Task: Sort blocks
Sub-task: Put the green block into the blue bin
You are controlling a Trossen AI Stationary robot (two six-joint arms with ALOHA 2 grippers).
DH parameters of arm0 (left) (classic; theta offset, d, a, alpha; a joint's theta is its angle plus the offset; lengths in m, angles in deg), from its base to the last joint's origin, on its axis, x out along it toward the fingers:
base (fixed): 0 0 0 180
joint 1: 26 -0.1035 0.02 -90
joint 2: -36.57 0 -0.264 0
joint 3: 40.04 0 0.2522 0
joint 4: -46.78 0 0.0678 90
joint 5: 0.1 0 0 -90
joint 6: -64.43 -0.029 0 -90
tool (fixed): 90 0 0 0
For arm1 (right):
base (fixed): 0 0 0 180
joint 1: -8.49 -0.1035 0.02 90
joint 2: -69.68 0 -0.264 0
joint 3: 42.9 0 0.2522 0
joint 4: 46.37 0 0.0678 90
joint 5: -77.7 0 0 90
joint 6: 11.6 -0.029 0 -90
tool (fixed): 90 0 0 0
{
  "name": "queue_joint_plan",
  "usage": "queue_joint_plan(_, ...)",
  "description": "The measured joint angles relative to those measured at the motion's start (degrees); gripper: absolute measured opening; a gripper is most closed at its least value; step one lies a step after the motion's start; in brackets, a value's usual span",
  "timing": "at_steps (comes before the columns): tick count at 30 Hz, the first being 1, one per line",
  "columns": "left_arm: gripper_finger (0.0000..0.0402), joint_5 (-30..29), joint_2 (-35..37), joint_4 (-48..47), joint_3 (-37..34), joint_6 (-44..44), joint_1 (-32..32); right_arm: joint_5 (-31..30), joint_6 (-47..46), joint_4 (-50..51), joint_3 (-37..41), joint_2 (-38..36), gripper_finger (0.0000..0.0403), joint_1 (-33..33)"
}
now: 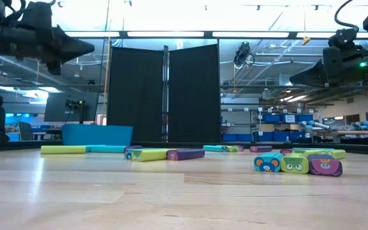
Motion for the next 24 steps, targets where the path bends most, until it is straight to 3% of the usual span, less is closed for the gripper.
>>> queue_joint_plan(8,0.0012,9.6,-10.8,-0.1,5.5,0.2,0.0,0.0,0.0,0.0,0.0,0.0,0.0035,0.0)
queue_joint_plan(14,0.0012,15.0,-23.1,-2.0,12.8,2.9,0.3,0.0,0.0,0.0,0.0,0.0,0.0035,0.0)
queue_joint_plan(24,0.0012,14.9,-43.1,-28.1,33.3,1.6,1.2,0.0,0.0,0.0,0.0,0.0,0.0035,0.0)
